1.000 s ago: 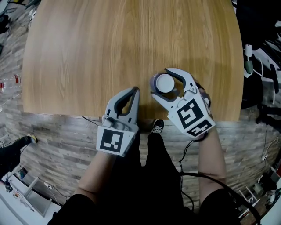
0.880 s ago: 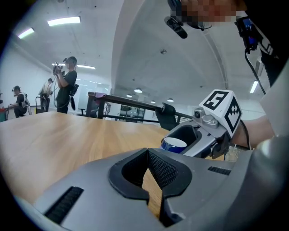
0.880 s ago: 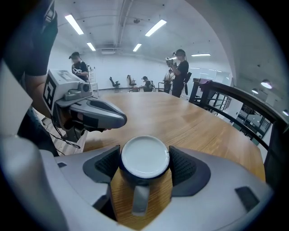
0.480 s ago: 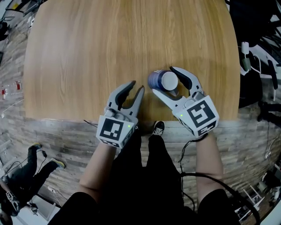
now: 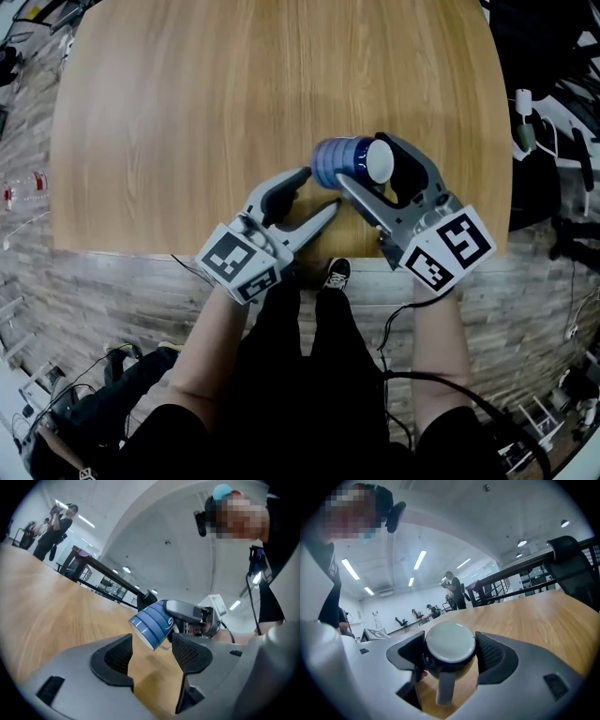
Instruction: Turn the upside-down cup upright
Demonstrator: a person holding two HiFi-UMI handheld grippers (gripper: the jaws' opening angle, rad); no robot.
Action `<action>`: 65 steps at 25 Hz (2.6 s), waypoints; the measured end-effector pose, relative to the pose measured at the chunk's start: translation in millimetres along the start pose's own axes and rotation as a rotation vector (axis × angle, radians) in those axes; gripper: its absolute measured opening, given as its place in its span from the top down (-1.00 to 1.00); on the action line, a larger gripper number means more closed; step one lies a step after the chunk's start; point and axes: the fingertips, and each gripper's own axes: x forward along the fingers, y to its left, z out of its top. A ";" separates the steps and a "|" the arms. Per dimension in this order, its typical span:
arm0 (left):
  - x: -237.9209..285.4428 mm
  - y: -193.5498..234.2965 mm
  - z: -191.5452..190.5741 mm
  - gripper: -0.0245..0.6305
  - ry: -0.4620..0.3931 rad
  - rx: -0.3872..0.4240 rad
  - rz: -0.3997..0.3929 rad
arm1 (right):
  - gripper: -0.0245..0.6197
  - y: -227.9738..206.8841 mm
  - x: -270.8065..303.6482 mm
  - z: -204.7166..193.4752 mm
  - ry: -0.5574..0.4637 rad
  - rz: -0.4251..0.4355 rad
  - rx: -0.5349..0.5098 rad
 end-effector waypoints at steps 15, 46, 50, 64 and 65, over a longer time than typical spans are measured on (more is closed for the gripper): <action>-9.6 -38.3 22.2 0.73 -0.154 0.014 -0.298 | -0.02 13.6 -14.5 5.6 -0.129 0.273 0.226; -2.6 -36.3 -14.7 0.82 0.277 0.385 -0.332 | -0.05 13.7 -20.7 -65.2 0.433 0.321 -0.433; -1.5 -45.6 -18.8 0.82 0.340 0.434 -0.394 | -0.07 19.9 -14.3 -83.5 0.571 0.367 -0.575; -1.8 -41.8 -35.6 0.82 0.508 0.601 -0.439 | -0.07 27.3 5.1 -108.2 0.707 0.434 -0.679; -1.5 -41.7 -34.5 0.82 0.506 0.605 -0.437 | -0.07 26.9 5.5 -106.8 0.693 0.431 -0.680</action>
